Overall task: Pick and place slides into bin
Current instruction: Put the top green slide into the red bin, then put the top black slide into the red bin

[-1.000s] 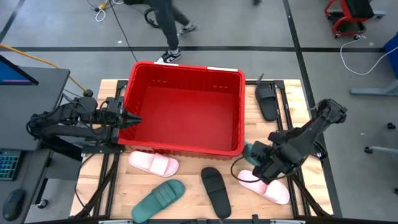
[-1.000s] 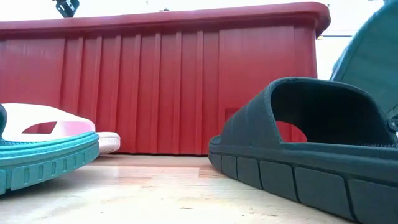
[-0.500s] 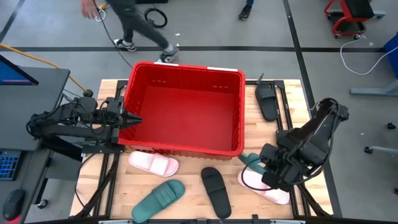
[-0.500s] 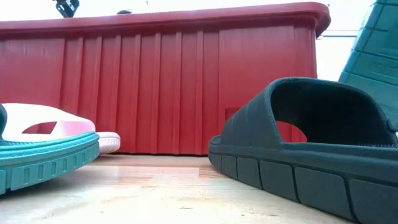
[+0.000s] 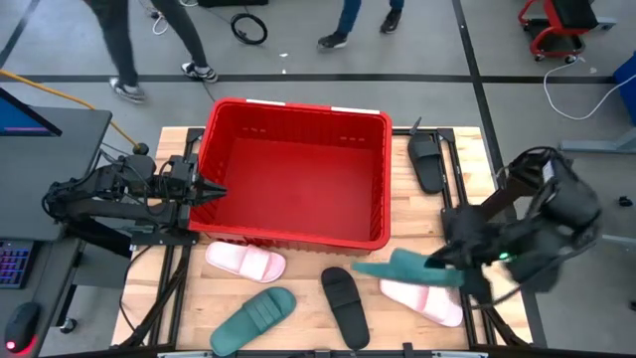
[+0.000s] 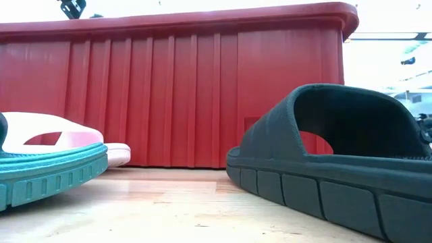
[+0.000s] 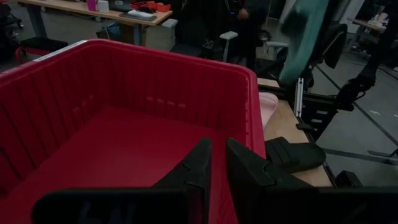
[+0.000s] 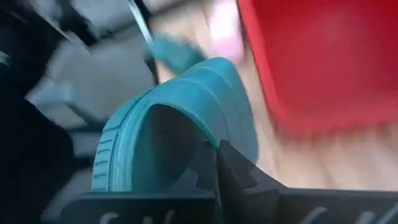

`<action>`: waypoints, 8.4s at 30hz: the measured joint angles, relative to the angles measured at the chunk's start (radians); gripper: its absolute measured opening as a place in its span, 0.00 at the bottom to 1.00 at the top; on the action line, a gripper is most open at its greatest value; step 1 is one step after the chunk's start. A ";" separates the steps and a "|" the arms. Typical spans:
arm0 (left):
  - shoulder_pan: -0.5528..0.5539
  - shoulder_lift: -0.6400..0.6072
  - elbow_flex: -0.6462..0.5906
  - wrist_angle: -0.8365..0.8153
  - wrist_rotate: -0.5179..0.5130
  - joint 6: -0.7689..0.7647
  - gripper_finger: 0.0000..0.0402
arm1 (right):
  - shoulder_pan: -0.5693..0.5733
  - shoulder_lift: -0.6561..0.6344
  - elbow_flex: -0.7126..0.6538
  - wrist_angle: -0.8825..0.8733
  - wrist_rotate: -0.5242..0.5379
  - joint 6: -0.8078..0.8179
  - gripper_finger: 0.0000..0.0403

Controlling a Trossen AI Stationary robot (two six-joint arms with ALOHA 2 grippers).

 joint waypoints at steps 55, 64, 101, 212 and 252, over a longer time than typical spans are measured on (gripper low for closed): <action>0.000 0.000 0.000 0.000 -0.001 0.000 0.13 | -1.043 0.353 -0.811 0.920 0.102 -1.131 0.02; 0.000 -0.001 -0.011 0.005 -0.001 0.000 0.13 | -1.100 0.346 -0.810 1.001 -0.109 -1.131 0.16; 0.000 -0.001 -0.106 0.134 0.000 -0.077 0.13 | -1.106 0.145 -0.711 0.916 -0.106 -1.194 0.38; 0.000 0.064 -0.105 0.126 0.000 -0.048 0.13 | -1.403 -0.288 -1.383 0.412 -0.172 -0.113 0.04; 0.000 0.064 -0.105 0.155 0.000 -0.078 0.13 | -0.935 0.233 -0.713 0.998 -0.557 -0.951 0.03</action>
